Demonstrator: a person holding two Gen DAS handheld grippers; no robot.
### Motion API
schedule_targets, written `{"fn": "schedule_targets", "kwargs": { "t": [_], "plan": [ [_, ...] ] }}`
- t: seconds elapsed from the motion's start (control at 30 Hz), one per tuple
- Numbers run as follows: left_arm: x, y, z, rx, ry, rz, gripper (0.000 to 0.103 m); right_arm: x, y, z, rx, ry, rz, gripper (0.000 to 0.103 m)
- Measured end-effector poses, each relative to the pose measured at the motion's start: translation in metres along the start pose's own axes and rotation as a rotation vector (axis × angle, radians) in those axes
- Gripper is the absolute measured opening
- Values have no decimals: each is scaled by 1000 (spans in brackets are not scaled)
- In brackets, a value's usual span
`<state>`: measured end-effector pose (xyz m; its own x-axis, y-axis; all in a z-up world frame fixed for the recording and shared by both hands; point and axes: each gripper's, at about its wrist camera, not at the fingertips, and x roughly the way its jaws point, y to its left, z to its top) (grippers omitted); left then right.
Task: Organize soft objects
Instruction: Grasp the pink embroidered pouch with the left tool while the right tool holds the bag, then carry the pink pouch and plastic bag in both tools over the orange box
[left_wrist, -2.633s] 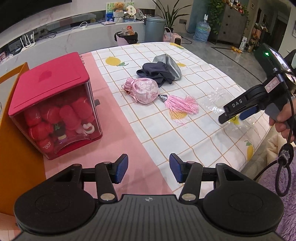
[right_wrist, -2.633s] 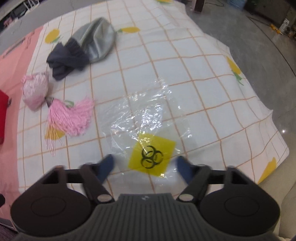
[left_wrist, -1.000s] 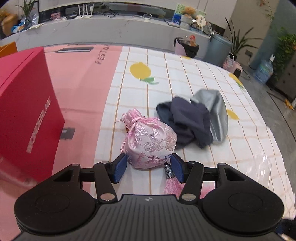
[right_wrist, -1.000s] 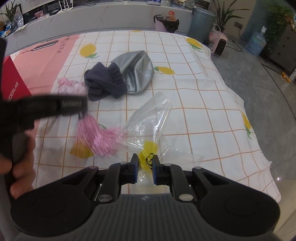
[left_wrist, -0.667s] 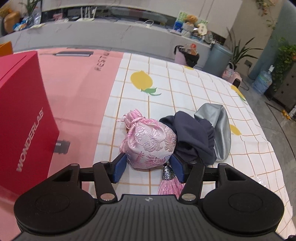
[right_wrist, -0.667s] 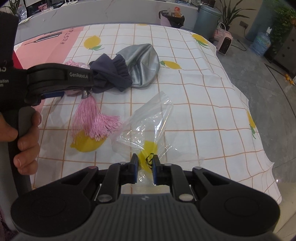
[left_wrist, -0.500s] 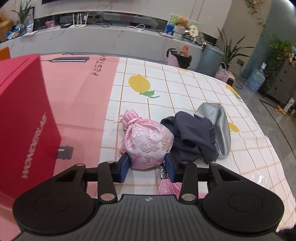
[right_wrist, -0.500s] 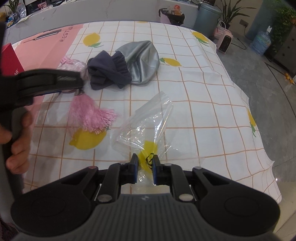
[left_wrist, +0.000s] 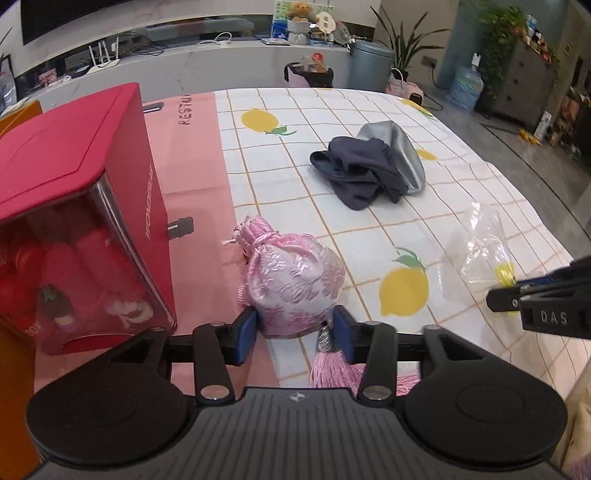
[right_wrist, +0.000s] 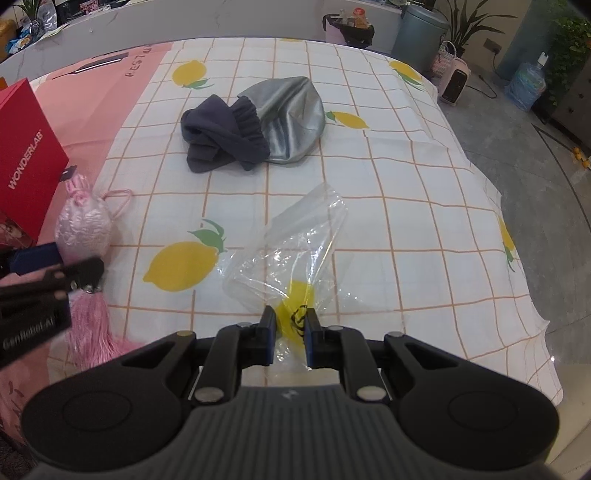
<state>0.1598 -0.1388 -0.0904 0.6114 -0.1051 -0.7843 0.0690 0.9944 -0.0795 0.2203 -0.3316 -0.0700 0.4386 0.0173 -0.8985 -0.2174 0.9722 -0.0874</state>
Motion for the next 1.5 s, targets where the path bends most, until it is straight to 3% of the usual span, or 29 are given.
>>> {"fn": "schedule_targets", "kwargs": {
  "t": [0.07, 0.47, 0.6, 0.67, 0.77, 1.17, 1.5],
  "plan": [
    [-2, -2, 1, 2, -4, -5, 70, 0, 2, -1, -9, 5, 3, 13],
    [21, -20, 19, 23, -31, 44, 77, 2, 3, -2, -23, 16, 6, 13],
    [27, -18, 19, 3, -28, 36, 75, 2, 3, -2, -24, 14, 10, 13],
    [27, -18, 18, 13, -34, 30, 64, 2, 3, -3, -29, 12, 10, 13],
    [24, -14, 17, -2, -48, 16, 60, 3, 5, -3, -39, 15, 13, 13],
    [3, -13, 21, 50, -94, -1, 59, 1, 7, -4, -41, 11, 20, 13],
    [-18, -10, 31, 64, -133, -42, 59, -17, 9, -3, -14, -67, 38, 13]
  ]
}}
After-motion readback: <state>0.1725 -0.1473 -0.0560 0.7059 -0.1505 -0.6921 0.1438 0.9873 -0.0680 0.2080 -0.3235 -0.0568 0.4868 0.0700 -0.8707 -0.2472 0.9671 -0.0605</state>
